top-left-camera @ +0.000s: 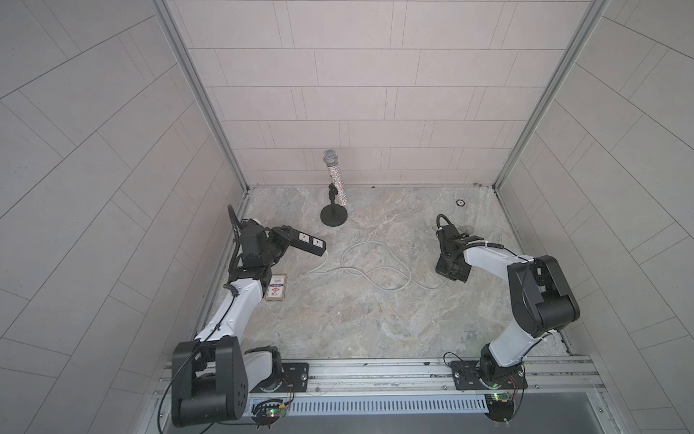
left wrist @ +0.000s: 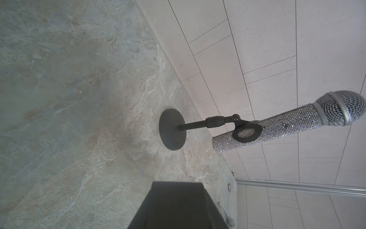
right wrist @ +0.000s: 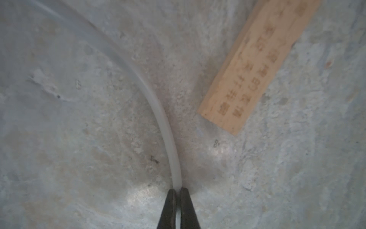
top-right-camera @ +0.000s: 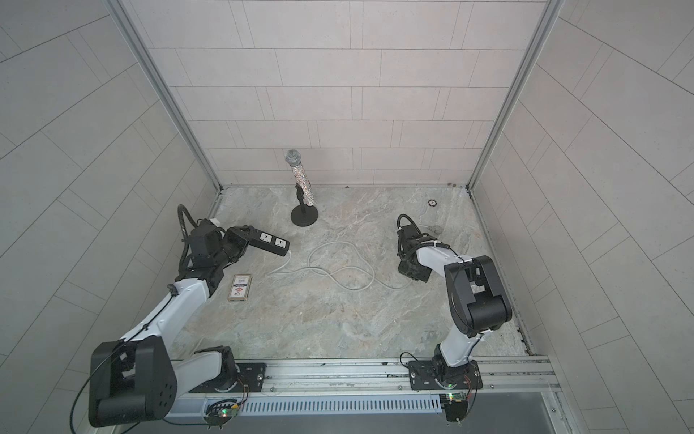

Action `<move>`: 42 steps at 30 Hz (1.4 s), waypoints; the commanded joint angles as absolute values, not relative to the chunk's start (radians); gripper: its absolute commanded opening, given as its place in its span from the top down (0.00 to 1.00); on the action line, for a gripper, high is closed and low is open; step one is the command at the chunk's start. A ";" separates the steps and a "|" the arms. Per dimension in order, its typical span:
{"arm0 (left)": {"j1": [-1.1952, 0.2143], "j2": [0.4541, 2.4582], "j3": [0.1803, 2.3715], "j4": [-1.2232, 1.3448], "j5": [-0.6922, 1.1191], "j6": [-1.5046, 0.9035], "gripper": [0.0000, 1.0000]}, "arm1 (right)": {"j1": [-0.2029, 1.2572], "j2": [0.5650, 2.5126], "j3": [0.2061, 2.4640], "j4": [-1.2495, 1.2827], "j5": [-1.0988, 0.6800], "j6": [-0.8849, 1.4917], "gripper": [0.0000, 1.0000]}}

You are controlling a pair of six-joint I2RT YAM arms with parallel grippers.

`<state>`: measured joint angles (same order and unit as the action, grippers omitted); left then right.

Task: Unwrap the cord wrapped around the power strip
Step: Adjust the power cord at the center of the board, then adjust the power strip.

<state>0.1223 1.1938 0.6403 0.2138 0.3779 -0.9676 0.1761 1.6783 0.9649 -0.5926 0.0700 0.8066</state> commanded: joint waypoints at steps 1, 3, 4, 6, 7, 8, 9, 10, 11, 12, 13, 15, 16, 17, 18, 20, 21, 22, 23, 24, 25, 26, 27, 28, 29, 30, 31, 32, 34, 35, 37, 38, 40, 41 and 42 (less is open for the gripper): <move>0.166 1.231 0.643 0.325 0.459 -0.947 1.00 | 0.139 1.698 1.014 -0.585 0.121 0.735 1.00; 0.191 1.266 0.651 0.343 0.506 -0.941 1.00 | 0.126 1.712 1.077 -0.620 0.198 0.680 1.00; 0.201 1.286 0.662 0.339 0.522 -0.931 1.00 | 0.112 1.723 1.110 -0.639 0.232 0.654 1.00; 0.211 1.317 0.680 0.326 0.536 -0.905 1.00 | 0.081 1.744 1.148 -0.651 0.245 0.624 1.00; 0.216 1.330 0.685 0.322 0.541 -0.892 1.00 | 0.064 1.751 1.158 -0.653 0.242 0.614 1.00; 0.221 1.338 0.689 0.321 0.546 -0.882 1.00 | 0.053 1.755 1.164 -0.654 0.242 0.607 1.00; 0.228 1.347 0.692 0.322 0.545 -0.871 1.00 | 0.041 1.758 1.166 -0.654 0.242 0.600 1.00; 0.235 1.354 0.693 0.322 0.546 -0.864 1.00 | 0.033 1.755 1.167 -0.653 0.236 0.595 1.00; 0.242 1.359 0.695 0.322 0.545 -0.857 1.00 | 0.027 1.749 1.163 -0.647 0.229 0.587 1.00; 0.249 1.366 0.696 0.322 0.544 -0.848 1.00 | 0.027 1.739 1.158 -0.638 0.222 0.576 1.00; 0.255 1.374 0.698 0.322 0.546 -0.839 1.00 | 0.027 1.730 1.153 -0.630 0.215 0.569 1.00; 0.260 1.395 0.705 0.320 0.556 -0.824 1.00 | 0.027 1.698 1.144 -0.607 0.177 0.552 0.93; 0.262 1.403 0.708 0.318 0.565 -0.818 1.00 | 0.029 1.685 1.141 -0.604 0.163 0.543 0.84; 0.262 1.414 0.711 0.314 0.580 -0.816 1.00 | 0.033 1.669 1.143 -0.609 0.150 0.532 0.72; 0.262 1.424 0.715 0.309 0.599 -0.817 1.00 | 0.039 1.654 1.148 -0.622 0.144 0.520 0.61; 0.262 1.439 0.719 0.301 0.633 -0.818 1.00 | 0.064 1.615 1.152 -0.651 0.142 0.496 0.47; 0.261 1.444 0.716 0.302 0.648 -0.818 1.00 | 0.082 1.591 1.148 -0.658 0.141 0.480 0.42; 0.261 1.449 0.714 0.304 0.662 -0.821 1.00 | 0.100 1.565 1.141 -0.664 0.143 0.465 0.39; 0.261 1.448 0.708 0.308 0.674 -0.827 1.00 | 0.126 1.535 1.133 -0.664 0.138 0.443 0.36; 0.260 1.445 0.702 0.319 0.689 -0.838 1.00 | 0.155 1.504 1.121 -0.657 0.118 0.412 0.34; 0.260 1.440 0.696 0.334 0.705 -0.851 1.00 | 0.185 1.473 1.110 -0.644 0.095 0.388 0.33; 0.258 1.431 0.683 0.354 0.722 -0.867 1.00 | 0.230 1.439 1.093 -0.617 0.057 0.357 0.33; 0.256 1.420 0.673 0.372 0.739 -0.881 1.00 | 0.278 1.400 1.072 -0.583 0.018 0.325 0.32; 0.254 1.406 0.665 0.379 0.751 -0.891 1.00 | 0.326 1.367 1.053 -0.541 -0.019 0.295 0.32; 0.250 1.390 0.655 0.380 0.762 -0.901 1.00 | 0.386 1.331 1.030 -0.491 -0.068 0.262 0.32; 0.244 1.369 0.644 0.381 0.773 -0.910 1.00 | 0.445 1.295 1.004 -0.435 -0.123 0.223 0.32; 0.236 1.351 0.631 0.380 0.777 -0.919 1.00 | 0.493 1.268 0.977 -0.372 -0.168 0.190 0.32; 0.224 1.326 0.614 0.381 0.779 -0.932 1.00 | 0.551 1.239 0.936 -0.287 -0.208 0.168 0.32; 0.190 1.276 0.571 0.394 0.767 -0.964 1.00 | 0.633 1.208 0.873 -0.124 -0.292 0.152 0.31; 0.166 1.245 0.543 0.408 0.754 -0.988 1.00 | 0.667 1.206 0.849 -0.045 -0.331 0.158 0.31; 0.111 1.186 0.491 0.435 0.728 -1.024 1.00 | 0.716 1.232 0.829 0.075 -0.386 0.160 0.30; 0.082 1.153 0.469 0.435 0.709 -1.037 1.00 | 0.739 1.256 0.834 0.114 -0.408 0.149 0.29; 0.030 1.114 0.433 0.437 0.688 -1.067 1.00 | 0.778 1.320 0.869 0.144 -0.448 0.111 0.29; 0.005 1.097 0.416 0.438 0.676 -1.081 1.00 | 0.798 1.361 0.894 0.144 -0.460 0.083 0.28; -0.018 1.078 0.398 0.438 0.661 -1.086 1.00 | 0.817 1.401 0.924 0.136 -0.469 0.055 0.28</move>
